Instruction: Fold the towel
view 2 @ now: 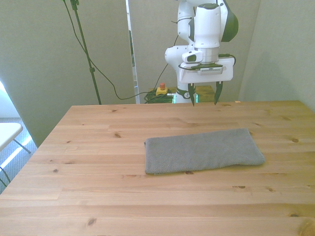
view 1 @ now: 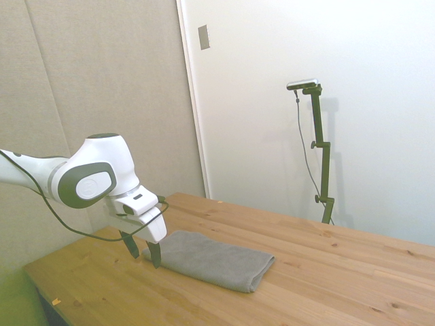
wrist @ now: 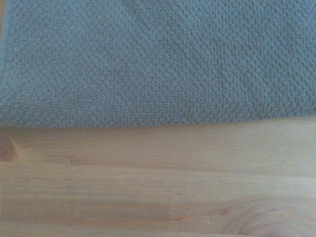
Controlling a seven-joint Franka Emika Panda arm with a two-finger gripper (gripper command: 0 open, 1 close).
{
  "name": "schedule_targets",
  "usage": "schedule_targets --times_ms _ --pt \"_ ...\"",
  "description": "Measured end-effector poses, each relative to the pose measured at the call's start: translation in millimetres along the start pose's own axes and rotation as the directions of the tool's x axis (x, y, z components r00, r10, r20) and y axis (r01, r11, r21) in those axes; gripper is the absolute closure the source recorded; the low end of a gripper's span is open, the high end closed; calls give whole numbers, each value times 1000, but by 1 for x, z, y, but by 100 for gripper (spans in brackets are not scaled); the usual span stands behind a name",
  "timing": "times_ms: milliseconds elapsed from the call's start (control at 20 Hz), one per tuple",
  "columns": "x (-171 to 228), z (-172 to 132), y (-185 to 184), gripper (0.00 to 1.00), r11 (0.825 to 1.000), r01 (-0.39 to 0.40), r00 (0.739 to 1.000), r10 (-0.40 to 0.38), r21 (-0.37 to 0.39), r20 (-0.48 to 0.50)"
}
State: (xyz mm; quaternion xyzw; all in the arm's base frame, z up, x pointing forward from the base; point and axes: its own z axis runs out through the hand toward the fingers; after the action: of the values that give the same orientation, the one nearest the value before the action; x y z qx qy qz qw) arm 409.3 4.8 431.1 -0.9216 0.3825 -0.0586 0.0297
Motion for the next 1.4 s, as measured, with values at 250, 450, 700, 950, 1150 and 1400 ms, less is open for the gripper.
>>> schedule_targets --times_ms 250,450,700,950,1150,1400 --pt "-2 4 -4 0 1000 -1 1000 1 -4 3" --pt "-6 -5 -41 0 1000 2 999 -2 5 -40" --pt "-21 -2 -118 0 999 40 994 -43 -29 -101" --pt "-31 26 -180 0 994 58 987 -70 -91 -142" --pt "-46 47 -217 0 984 54 977 -87 -168 -194" --pt "-62 80 -245 0 965 24 954 -100 -262 -282"
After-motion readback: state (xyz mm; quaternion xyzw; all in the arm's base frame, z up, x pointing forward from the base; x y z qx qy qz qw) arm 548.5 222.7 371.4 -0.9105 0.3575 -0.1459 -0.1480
